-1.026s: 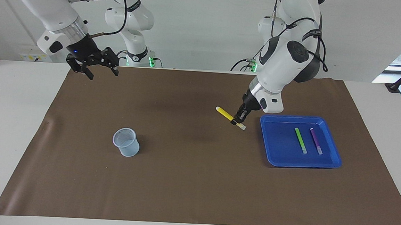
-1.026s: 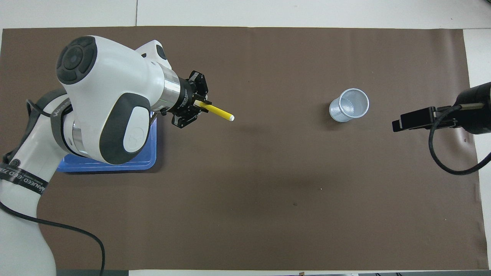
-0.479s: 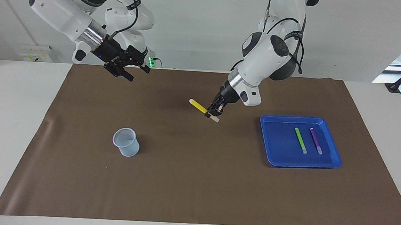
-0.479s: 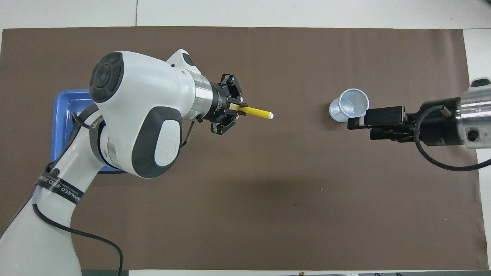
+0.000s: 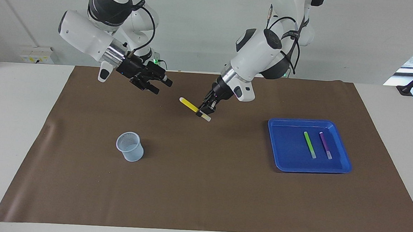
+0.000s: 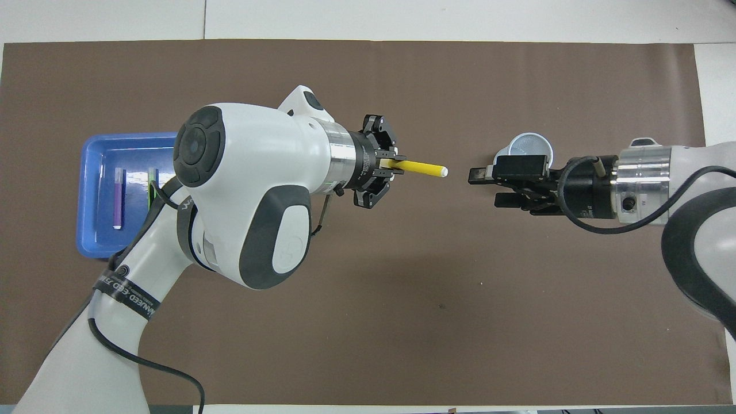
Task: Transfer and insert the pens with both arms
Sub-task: 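Grasp the yellow pen with the right gripper and open the left gripper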
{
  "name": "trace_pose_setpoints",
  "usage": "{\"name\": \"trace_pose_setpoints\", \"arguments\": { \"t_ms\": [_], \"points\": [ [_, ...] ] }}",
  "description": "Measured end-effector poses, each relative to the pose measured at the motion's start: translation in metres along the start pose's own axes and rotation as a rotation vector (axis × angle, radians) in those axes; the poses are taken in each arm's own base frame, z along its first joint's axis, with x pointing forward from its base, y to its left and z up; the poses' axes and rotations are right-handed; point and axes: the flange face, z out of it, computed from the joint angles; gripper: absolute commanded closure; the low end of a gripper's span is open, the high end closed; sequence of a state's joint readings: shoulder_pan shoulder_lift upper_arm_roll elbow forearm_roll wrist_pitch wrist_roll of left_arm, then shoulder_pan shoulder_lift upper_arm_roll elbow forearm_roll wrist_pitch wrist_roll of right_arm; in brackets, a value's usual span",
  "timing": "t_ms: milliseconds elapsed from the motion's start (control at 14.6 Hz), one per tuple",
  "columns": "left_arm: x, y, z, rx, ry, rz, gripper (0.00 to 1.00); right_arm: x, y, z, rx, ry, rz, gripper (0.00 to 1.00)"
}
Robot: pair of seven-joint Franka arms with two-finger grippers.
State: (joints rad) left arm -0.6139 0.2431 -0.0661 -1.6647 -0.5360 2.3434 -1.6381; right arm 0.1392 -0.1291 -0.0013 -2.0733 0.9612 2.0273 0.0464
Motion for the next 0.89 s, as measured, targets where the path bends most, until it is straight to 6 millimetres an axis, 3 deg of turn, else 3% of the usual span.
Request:
{"name": "trace_pose_setpoints", "arguments": {
  "t_ms": [205,547,752,889],
  "points": [
    [-0.019,-0.006,0.007,-0.018,-0.013,0.004,1.0,-0.002,-0.01,0.017,-0.006,0.029,0.027,0.18],
    [-0.021,-0.008,0.009,-0.014,-0.014,0.006,1.0,-0.001,-0.01,0.019,-0.006,0.034,0.038,0.27],
    [-0.022,-0.008,0.011,-0.012,-0.014,0.006,1.0,-0.001,-0.01,0.019,-0.006,0.035,0.038,0.49],
    [-0.022,-0.009,0.011,-0.011,-0.013,0.007,1.0,-0.001,-0.01,0.018,-0.006,0.036,0.038,0.53]
  ]
}}
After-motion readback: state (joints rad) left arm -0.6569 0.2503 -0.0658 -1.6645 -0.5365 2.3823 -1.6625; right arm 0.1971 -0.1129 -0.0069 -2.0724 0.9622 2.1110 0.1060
